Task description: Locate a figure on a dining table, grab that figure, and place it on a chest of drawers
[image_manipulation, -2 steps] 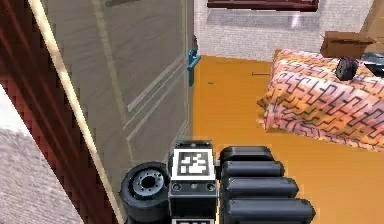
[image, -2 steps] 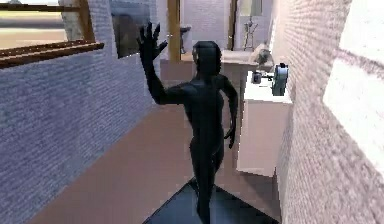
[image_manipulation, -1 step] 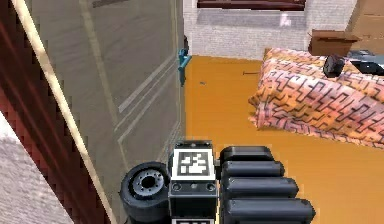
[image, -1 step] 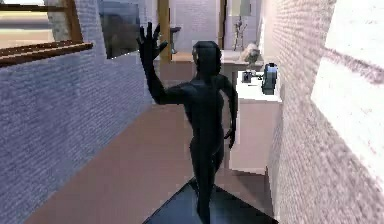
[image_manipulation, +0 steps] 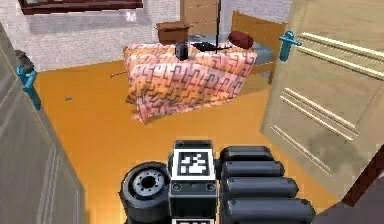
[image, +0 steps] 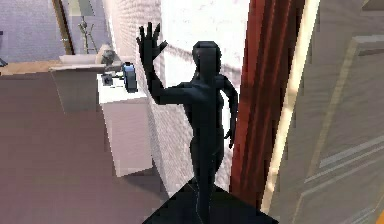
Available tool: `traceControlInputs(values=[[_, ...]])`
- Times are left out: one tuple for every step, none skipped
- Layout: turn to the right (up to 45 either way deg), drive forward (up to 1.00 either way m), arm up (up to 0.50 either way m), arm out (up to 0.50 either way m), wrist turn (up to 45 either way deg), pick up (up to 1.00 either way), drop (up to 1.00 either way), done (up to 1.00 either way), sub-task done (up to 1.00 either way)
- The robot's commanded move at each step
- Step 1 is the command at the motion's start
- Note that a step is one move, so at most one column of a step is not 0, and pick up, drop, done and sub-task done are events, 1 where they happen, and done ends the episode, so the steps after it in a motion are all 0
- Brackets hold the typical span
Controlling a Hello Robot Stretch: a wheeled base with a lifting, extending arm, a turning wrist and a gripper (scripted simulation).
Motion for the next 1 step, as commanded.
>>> traceControlInputs(values=[[0.0, 0.30, 0.00, 0.00, 0.0, 0.00, 0.00, 0.00, 0.00]])
